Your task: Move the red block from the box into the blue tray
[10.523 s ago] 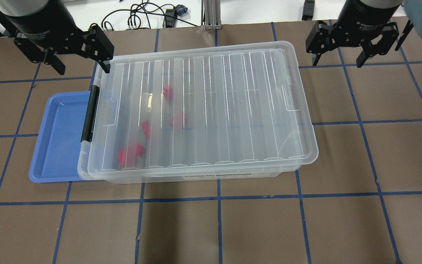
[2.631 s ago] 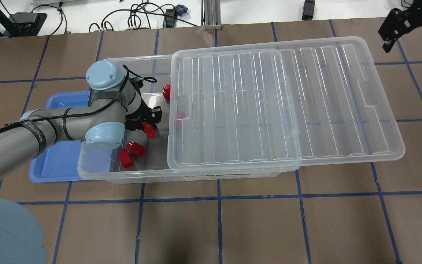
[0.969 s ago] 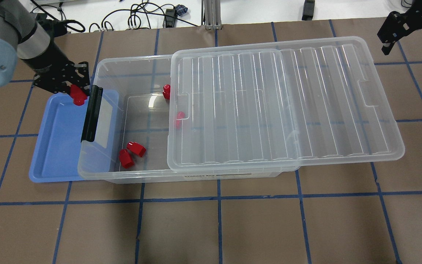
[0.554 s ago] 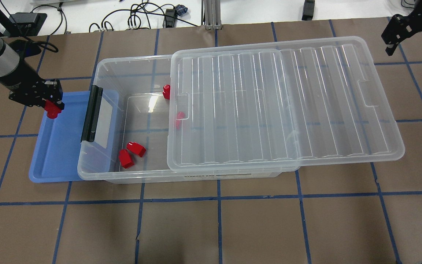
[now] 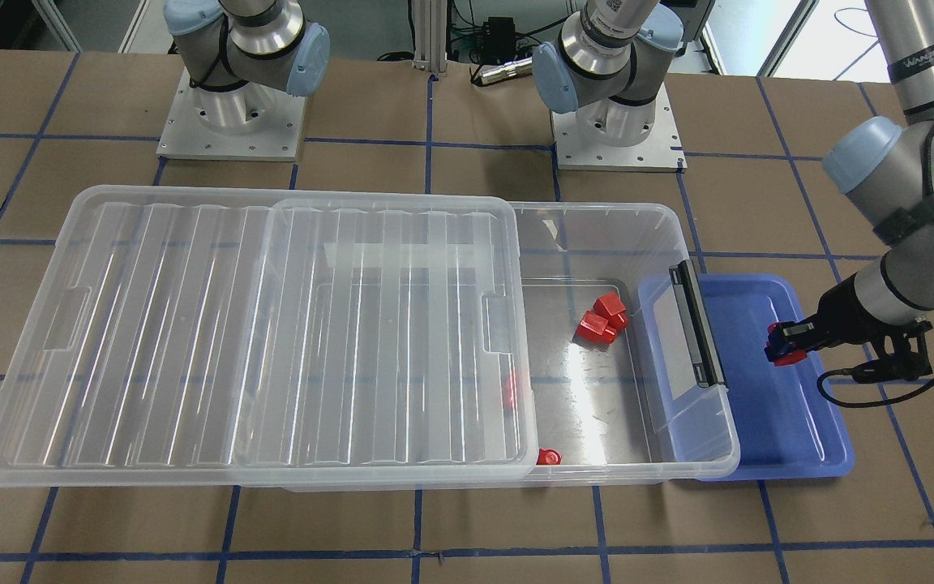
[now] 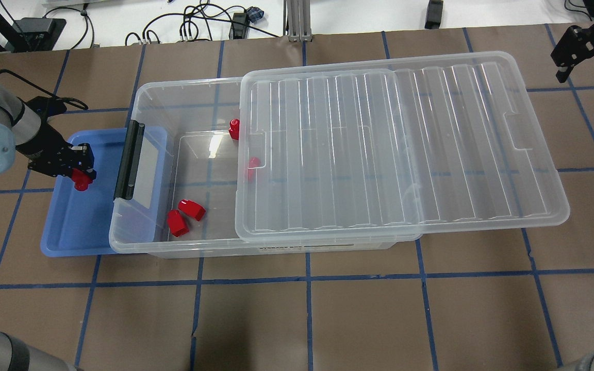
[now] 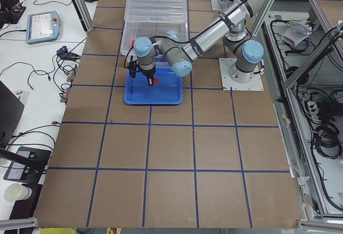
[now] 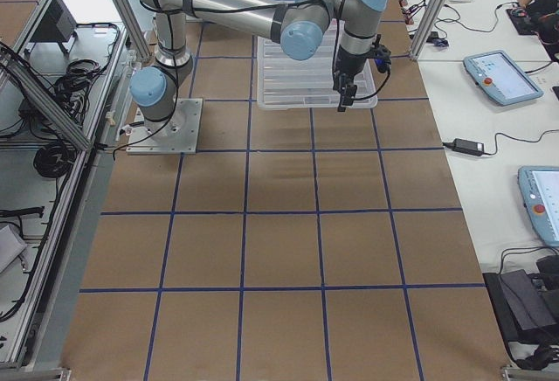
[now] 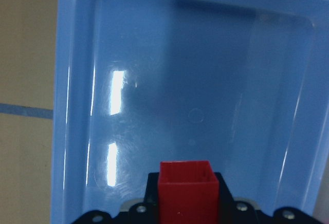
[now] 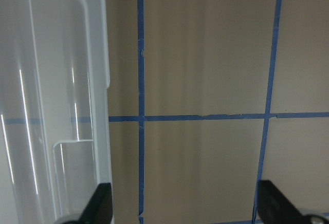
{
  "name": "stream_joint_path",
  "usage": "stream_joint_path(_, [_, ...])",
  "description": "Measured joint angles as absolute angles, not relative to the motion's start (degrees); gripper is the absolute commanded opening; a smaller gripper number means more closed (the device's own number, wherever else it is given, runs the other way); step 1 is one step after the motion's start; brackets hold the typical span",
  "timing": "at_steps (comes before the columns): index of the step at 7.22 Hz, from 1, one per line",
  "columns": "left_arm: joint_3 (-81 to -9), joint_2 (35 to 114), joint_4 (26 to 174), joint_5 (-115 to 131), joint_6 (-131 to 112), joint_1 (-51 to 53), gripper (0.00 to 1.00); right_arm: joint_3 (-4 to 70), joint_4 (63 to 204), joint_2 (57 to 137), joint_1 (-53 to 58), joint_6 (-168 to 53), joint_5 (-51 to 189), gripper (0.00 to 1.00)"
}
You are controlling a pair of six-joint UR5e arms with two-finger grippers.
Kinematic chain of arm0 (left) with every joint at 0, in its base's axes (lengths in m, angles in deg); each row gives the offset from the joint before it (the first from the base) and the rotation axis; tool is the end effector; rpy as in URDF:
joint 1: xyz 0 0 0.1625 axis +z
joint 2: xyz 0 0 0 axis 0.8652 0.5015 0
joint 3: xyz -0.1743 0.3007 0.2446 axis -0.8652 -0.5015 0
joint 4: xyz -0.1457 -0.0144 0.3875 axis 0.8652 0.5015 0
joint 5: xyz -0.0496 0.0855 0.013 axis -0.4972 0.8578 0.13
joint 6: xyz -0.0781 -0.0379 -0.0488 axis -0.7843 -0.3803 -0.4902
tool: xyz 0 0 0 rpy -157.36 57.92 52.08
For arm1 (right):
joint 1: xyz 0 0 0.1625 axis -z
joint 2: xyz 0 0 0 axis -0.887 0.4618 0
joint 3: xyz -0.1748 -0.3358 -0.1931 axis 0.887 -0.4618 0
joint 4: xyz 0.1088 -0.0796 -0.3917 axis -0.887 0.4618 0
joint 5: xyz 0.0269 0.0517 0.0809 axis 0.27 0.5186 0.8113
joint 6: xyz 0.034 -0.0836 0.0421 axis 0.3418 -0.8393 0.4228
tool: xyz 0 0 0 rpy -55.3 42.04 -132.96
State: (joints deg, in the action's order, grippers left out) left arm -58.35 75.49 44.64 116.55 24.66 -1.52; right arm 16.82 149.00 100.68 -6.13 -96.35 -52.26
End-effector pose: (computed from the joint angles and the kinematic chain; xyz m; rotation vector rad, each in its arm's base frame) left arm 0.1461 -0.5581 0.2263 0.2409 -3.0386 -0.1112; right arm -0.1115 -0.6098 0.4478 0.0255 -3.0092 -0.1170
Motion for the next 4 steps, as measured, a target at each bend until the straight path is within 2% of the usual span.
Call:
stream_joint_path(1, [-59.31,76.69,43.63,116.5,24.68,-1.54,0.11,16.82,149.23,100.39,-5.25,-96.42,-52.21,1.0])
stream_joint_path(2, [-59.75,77.54,43.19,116.48,24.68,-1.63,0.52,16.97,149.47,100.24,-4.63,-96.48,-52.17,1.0])
stream_joint_path(3, [-59.9,78.08,42.95,116.49,24.7,-1.75,1.0,17.4,150.06,100.16,-4.33,-96.5,-52.18,1.0])
stream_joint_path(4, [-59.78,78.24,42.85,116.52,24.72,-1.99,1.0,17.99,150.72,100.02,-3.91,-96.51,-52.22,1.0])
